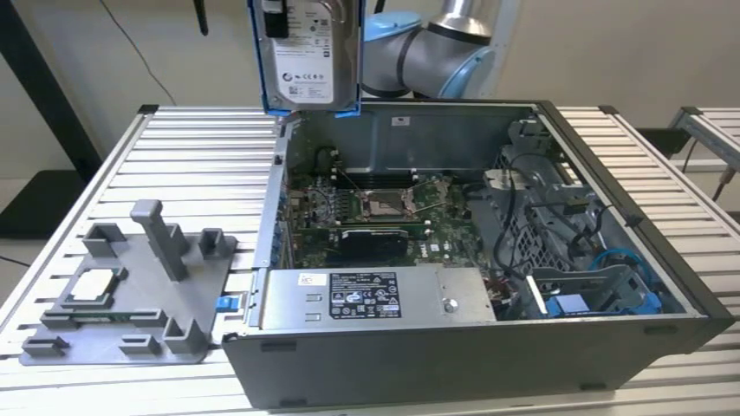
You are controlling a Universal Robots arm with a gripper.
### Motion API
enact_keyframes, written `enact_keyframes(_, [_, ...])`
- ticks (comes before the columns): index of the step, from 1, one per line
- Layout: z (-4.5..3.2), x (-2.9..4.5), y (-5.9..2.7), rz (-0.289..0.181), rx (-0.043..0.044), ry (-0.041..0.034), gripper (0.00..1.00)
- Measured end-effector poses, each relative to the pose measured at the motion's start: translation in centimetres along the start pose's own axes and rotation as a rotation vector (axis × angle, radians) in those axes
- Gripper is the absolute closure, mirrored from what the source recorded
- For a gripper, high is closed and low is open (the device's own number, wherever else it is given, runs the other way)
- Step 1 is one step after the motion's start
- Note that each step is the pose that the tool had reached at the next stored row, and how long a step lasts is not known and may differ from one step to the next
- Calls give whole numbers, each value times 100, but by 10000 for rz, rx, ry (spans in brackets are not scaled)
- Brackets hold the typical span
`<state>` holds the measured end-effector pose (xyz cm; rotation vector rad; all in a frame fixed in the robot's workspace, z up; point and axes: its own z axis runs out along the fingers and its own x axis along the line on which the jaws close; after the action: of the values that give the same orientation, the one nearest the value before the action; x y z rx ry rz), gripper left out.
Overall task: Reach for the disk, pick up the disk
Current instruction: 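Pick up the disk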
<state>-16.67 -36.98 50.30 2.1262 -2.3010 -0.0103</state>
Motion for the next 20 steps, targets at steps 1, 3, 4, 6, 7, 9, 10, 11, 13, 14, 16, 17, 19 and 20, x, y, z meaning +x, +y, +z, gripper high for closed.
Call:
enact_keyframes(1, [6, -3, -36, 0, 0, 0, 100])
enact_keyframes(3, [19, -9, -109, -1, 0, 0, 100])
enact_keyframes(4, [25, -12, -144, 0, 1, 0, 100])
enact_keyframes(6, [37, -18, -217, -1, 0, 1, 100])
enact_keyframes(7, [43, -20, -252, -2, 0, 0, 100])
enact_keyframes(9, [52, -25, -315, 0, 1, 0, 100])
enact_keyframes(10, [56, -28, -345, 0, 0, 1, 100])
enact_keyframes(11, [60, -30, -373, -1, 1, 0, 100])
enact_keyframes(13, [67, -35, -432, 0, 1, 0, 100])
enact_keyframes(14, [70, -38, -464, 0, 0, 1, 100])
enact_keyframes(16, [78, -43, -531, -1, 1, 0, 100])
enact_keyframes(17, [81, -46, -563, -1, 0, 0, 100])
enact_keyframes(19, [86, -52, -638, -1, 0, 1, 100])
enact_keyframes(20, [87, -55, -672, -2, 1, 0, 100])
